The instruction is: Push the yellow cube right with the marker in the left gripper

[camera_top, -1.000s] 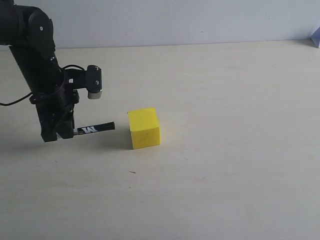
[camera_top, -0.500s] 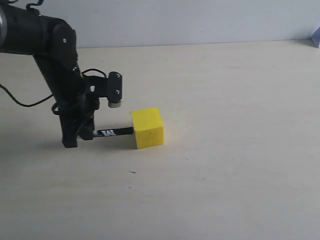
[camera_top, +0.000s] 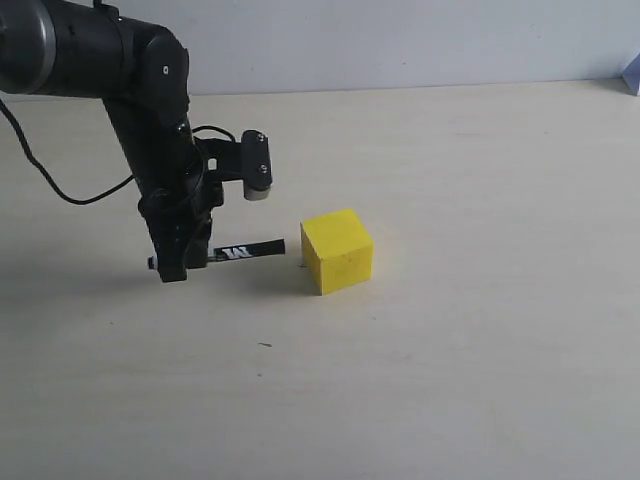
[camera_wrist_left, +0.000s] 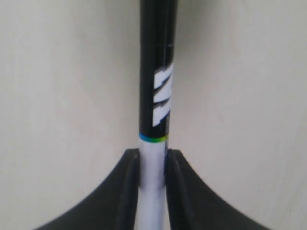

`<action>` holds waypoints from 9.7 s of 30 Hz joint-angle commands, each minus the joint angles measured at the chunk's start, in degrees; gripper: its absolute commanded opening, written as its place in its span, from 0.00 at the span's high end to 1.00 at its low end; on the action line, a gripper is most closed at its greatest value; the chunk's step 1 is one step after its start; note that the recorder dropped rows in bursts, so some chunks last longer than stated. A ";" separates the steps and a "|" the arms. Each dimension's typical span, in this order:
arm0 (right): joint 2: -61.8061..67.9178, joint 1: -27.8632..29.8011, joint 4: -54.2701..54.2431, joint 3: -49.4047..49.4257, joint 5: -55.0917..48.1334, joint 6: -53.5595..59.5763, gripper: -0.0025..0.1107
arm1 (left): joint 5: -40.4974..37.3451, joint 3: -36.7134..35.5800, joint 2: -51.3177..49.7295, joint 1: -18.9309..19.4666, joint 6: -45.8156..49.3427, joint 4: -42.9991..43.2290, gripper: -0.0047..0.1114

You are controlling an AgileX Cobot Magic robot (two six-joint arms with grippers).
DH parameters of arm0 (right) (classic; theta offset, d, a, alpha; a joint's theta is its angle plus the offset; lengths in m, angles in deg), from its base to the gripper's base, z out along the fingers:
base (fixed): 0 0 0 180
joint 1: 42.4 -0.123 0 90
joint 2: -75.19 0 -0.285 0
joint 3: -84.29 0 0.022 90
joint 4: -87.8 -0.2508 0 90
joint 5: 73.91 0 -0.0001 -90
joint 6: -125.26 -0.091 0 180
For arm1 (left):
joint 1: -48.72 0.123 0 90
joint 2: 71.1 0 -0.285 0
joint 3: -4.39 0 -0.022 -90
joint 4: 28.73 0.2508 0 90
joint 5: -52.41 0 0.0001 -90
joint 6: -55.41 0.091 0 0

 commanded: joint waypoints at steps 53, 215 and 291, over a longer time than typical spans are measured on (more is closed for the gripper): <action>-0.38 -0.16 -0.06 0.27 0.28 0.11 0.98 | -2.34 14.03 -7.00 -7.63 1.05 0.48 0.96; -0.38 -0.16 -0.06 0.27 0.28 0.11 0.98 | -10.59 27.10 -14.81 -13.01 -1.36 0.17 0.96; -0.38 -0.16 -0.06 0.27 0.28 0.11 0.98 | -8.32 36.19 -19.71 -19.71 -20.21 4.37 0.96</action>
